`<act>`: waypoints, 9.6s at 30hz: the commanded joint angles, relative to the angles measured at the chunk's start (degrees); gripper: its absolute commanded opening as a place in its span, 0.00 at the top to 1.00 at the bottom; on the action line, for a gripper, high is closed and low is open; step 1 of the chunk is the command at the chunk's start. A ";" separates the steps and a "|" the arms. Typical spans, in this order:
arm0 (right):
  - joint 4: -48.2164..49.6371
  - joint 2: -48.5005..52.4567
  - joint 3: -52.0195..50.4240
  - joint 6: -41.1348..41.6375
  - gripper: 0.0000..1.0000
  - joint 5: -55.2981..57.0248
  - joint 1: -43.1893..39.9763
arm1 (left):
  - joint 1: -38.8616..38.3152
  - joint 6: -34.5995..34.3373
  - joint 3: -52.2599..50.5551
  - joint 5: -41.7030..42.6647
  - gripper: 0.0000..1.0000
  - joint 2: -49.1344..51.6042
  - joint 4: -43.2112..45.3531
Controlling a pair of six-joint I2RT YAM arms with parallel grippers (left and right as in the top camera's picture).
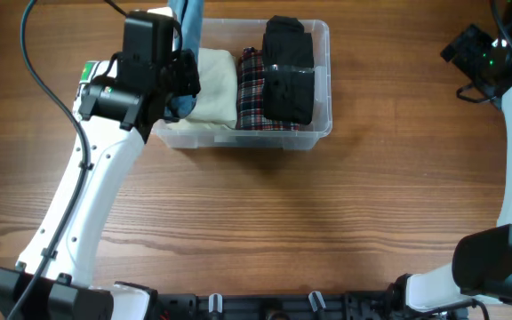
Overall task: Pack container
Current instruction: 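Lower the blue denim into the bin's left side and press it flat, then move the left gripper to the white t-shirt and grasp it, then lift the white t-shirt and lower it into the bin atop the denim, then release the white t-shirt and retract the left arm from the bin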
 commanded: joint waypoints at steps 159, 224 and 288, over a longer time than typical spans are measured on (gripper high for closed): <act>0.02 0.66 -0.55 0.74 0.00 -0.28 0.13 | 41.99 30.84 26.23 48.70 0.35 52.63 -7.52; 0.02 0.66 -0.55 0.76 0.00 -0.28 0.13 | 7.45 -15.72 17.33 39.58 0.96 20.59 -0.11; 0.02 0.66 -0.55 0.76 0.00 -0.28 0.13 | 2.32 6.95 13.62 7.89 0.48 19.41 -2.03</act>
